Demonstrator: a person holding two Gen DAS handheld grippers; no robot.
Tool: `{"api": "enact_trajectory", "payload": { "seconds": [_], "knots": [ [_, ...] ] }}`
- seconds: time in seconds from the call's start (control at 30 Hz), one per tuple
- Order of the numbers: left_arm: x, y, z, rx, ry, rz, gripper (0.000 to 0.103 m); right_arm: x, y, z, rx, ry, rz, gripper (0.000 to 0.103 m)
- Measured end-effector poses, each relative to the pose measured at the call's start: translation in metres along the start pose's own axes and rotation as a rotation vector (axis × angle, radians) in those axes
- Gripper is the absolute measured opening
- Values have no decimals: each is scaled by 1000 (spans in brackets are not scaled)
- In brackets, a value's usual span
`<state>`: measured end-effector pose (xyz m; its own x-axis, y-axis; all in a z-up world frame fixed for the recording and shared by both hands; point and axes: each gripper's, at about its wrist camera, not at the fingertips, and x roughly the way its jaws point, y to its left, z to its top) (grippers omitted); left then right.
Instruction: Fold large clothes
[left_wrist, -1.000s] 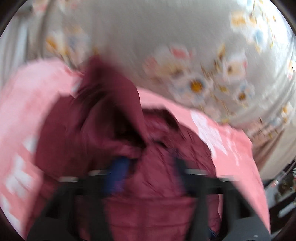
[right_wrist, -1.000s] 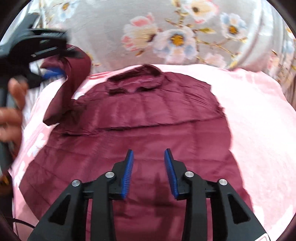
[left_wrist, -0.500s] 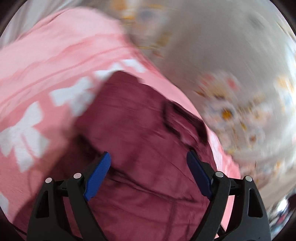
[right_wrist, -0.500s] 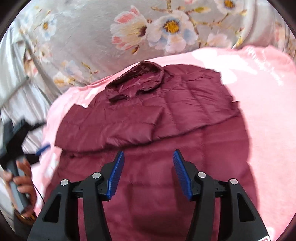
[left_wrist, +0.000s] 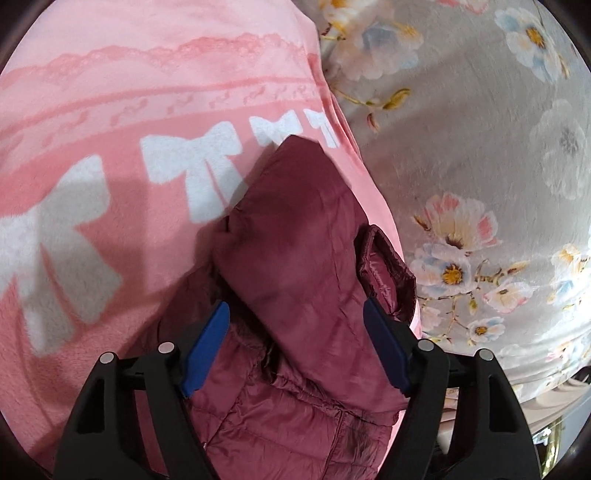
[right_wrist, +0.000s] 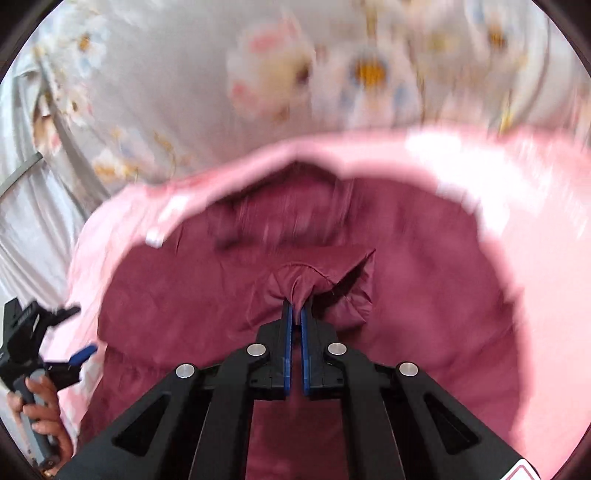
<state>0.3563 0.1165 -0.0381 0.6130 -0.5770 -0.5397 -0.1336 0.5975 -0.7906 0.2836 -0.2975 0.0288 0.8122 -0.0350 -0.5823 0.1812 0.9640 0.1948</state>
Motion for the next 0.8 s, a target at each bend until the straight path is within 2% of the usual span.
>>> {"api": "enact_trajectory", "payload": {
  "seconds": [0.13,0.23,0.33,0.43,0.5,0.57,0.67,0.8],
  "knots": [
    [10,-12,-3,31,12,16,72,-27,-15,40,-49,-104,-110,3],
    [20,-18,-5,51,20,45,72,-26,-37,52,-34,-100,-148,3],
    [32,-23,-4,59,27,81,70,-10,-53,47,-39,-45,-167,3],
    [46,-29,1,89,24,144,55,-1,-63,30,-38,-11,-174,3],
    [55,-30,3,110,21,211,23,5,-66,21,-29,3,-169,3],
    [60,-27,4,132,16,280,6,12,-69,13,-24,18,-164,3],
    [56,-18,4,139,-12,322,0,20,-69,4,-34,34,-165,3],
    [42,-12,1,150,-58,320,0,29,-72,-9,-53,52,-184,3]
  ]
}}
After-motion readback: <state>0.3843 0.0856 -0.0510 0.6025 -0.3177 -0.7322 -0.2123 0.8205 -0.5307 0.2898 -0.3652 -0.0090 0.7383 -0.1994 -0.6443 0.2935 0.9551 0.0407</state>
